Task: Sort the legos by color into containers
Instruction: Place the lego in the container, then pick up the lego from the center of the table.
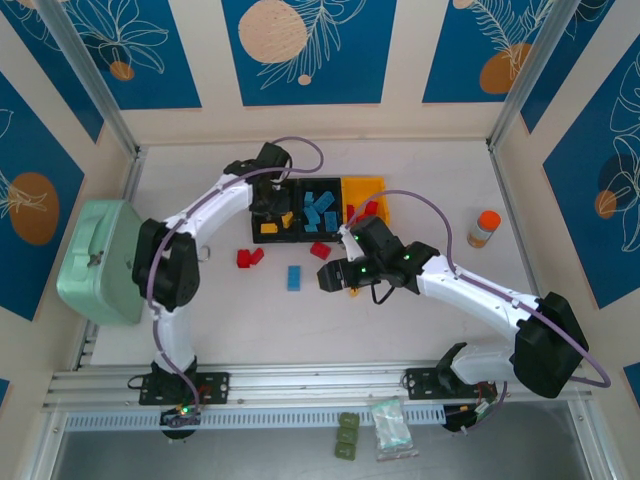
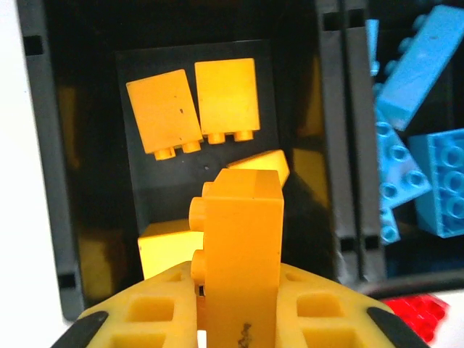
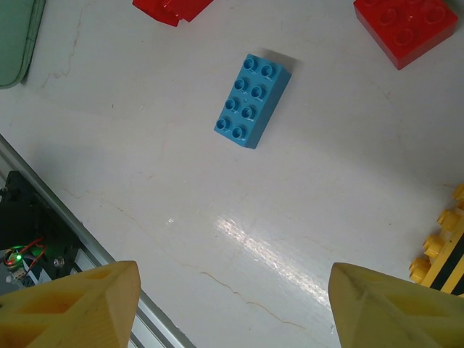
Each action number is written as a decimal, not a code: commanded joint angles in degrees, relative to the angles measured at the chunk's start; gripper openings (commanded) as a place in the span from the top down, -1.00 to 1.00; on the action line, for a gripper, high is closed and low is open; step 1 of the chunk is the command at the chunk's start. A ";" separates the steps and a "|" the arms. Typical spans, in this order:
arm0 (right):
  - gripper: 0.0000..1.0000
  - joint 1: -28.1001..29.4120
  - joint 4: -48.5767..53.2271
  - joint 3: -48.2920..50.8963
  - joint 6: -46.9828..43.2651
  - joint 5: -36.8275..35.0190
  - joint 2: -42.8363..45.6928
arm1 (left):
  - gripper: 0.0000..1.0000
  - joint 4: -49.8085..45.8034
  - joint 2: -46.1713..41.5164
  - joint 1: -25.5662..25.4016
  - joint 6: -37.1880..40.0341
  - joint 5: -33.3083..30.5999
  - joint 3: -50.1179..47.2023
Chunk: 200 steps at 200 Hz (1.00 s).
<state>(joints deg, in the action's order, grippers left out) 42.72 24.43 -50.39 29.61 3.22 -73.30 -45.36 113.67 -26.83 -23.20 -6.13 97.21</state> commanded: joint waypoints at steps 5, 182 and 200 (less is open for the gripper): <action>-0.39 -0.33 -0.08 0.87 0.65 -0.02 1.45 | 0.67 -4.37 3.90 0.81 1.28 -2.04 4.23; -0.40 -2.32 8.70 -1.17 5.21 -9.86 1.26 | -0.05 2.76 -16.95 0.23 -0.17 8.10 -14.25; -0.40 -2.93 11.33 -1.97 6.29 -11.84 0.14 | -0.08 5.66 -22.51 0.20 -1.30 12.47 -20.80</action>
<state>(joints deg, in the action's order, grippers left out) 40.69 30.02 -50.26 33.36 -4.29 -72.55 -43.29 97.25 -26.37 -22.90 -0.91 83.18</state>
